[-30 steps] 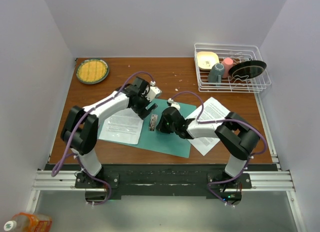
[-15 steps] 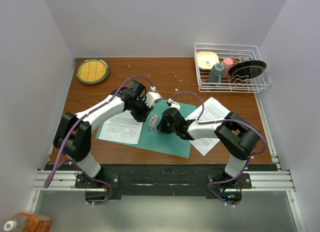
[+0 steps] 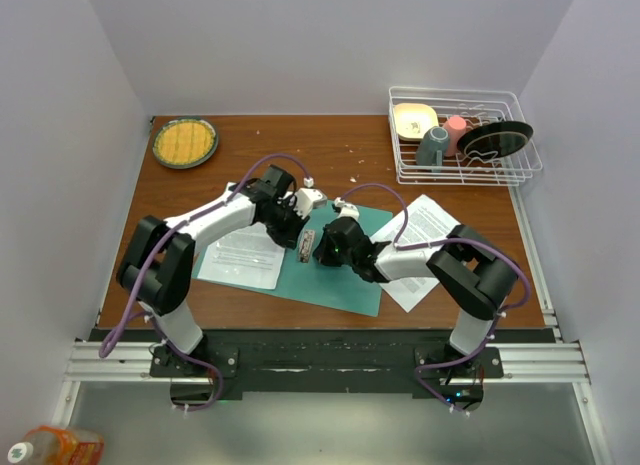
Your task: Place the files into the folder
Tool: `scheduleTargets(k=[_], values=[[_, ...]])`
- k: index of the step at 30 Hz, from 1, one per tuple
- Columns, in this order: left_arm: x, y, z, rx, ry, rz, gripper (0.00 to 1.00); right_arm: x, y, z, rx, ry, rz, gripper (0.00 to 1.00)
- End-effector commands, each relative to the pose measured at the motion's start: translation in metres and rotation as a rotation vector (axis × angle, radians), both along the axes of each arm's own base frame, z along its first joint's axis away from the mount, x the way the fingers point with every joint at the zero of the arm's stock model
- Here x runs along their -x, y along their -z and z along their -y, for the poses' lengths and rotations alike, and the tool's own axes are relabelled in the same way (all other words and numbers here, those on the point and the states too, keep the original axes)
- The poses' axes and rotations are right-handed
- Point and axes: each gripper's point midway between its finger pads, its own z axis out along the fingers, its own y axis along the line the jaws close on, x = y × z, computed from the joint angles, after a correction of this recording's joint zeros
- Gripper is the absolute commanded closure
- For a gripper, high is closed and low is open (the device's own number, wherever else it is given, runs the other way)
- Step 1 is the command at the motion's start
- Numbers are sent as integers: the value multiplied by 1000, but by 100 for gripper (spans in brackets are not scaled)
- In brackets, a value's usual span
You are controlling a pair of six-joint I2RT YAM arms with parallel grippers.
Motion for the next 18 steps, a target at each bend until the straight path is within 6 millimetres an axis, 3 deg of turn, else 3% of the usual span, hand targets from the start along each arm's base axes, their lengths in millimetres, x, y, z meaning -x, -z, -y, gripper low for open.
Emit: scheduleTargets(k=[1, 8, 18], values=[[1, 11, 7, 27, -23, -37, 90, -1, 9, 5, 27, -22, 22, 93], [1, 23, 6, 5, -26, -64, 90, -5, 14, 4, 24, -6, 23, 87], [9, 29, 11, 4, -6, -63, 91, -3, 28, 8, 15, 22, 14, 99]])
